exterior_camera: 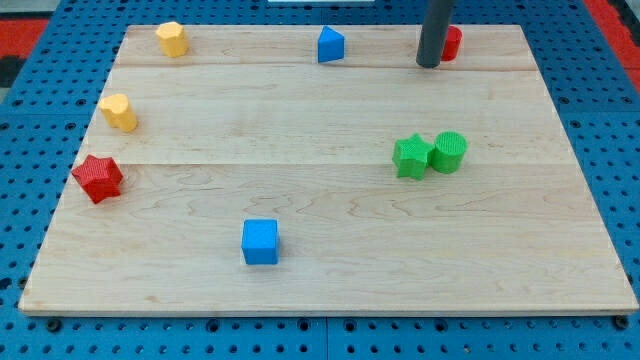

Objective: Point your arm at the bottom of the triangle

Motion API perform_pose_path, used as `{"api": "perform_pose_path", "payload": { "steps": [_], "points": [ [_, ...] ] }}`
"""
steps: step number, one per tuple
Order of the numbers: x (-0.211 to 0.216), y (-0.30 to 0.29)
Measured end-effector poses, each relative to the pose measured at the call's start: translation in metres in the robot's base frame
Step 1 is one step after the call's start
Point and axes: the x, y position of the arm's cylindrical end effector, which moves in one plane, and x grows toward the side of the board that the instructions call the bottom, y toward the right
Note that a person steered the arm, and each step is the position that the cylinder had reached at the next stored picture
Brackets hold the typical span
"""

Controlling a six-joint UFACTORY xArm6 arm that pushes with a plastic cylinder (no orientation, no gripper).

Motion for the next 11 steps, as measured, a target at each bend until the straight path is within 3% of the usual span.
{"api": "perform_pose_path", "payload": {
  "steps": [11],
  "points": [
    [0.0,-0.0087]
  ]
}}
